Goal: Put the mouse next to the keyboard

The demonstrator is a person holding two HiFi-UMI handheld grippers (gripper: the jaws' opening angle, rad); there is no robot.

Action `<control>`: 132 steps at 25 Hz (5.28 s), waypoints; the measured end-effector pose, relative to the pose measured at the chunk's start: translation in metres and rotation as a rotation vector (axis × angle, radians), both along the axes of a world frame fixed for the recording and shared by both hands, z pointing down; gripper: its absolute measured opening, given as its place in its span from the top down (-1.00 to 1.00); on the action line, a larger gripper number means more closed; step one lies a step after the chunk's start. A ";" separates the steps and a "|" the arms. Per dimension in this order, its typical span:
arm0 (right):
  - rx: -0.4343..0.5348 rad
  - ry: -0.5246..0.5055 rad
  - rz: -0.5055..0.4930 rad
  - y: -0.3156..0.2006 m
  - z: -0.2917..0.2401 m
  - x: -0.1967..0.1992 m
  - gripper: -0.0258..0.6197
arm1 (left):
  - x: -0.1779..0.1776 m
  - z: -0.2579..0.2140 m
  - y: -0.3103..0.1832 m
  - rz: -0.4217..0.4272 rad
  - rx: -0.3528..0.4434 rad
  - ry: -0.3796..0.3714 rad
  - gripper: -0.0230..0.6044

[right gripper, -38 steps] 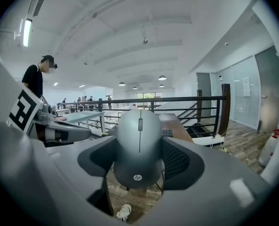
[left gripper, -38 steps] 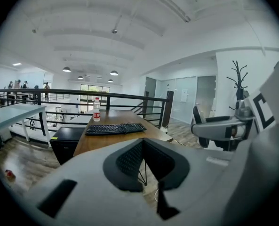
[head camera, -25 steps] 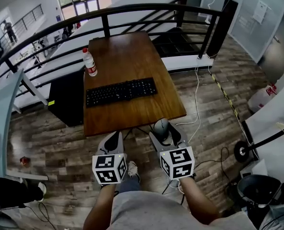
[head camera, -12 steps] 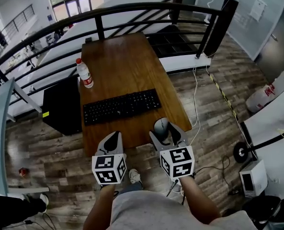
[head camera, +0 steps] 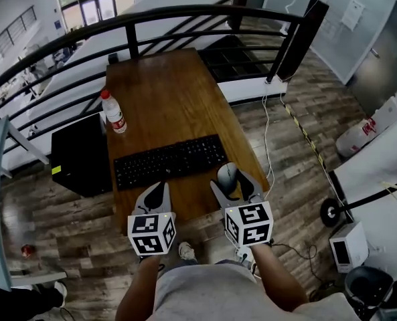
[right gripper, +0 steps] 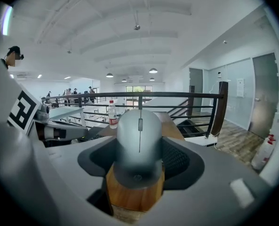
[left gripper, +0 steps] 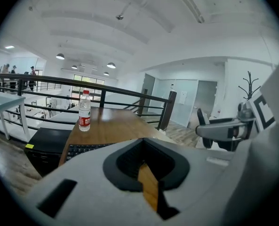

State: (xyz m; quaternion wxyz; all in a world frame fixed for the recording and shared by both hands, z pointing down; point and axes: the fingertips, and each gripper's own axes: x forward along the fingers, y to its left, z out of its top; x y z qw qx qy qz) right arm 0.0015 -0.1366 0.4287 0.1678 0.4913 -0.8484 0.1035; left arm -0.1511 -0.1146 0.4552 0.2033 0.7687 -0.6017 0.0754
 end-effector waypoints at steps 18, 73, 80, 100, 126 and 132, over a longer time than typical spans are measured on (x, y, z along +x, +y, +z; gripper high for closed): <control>-0.009 0.004 0.011 -0.065 0.016 0.002 0.00 | -0.012 0.006 -0.056 -0.033 0.009 -0.012 0.95; -0.542 0.244 0.070 -0.225 0.200 0.092 -0.01 | -0.001 0.051 -0.182 -0.156 -0.098 -0.055 0.95; -0.584 0.248 0.091 -0.231 0.209 0.095 -0.01 | -0.001 0.052 -0.184 -0.166 -0.104 -0.055 0.95; -0.562 0.208 0.108 -0.232 0.205 0.093 -0.02 | -0.004 0.051 -0.182 -0.171 -0.104 -0.056 0.95; -0.185 -0.010 -0.090 -0.200 0.056 0.012 0.47 | -0.024 0.018 -0.134 -0.187 -0.033 -0.019 0.95; -0.084 -0.057 -0.131 -0.182 0.022 -0.007 0.58 | -0.032 0.013 -0.122 -0.192 -0.024 -0.020 0.95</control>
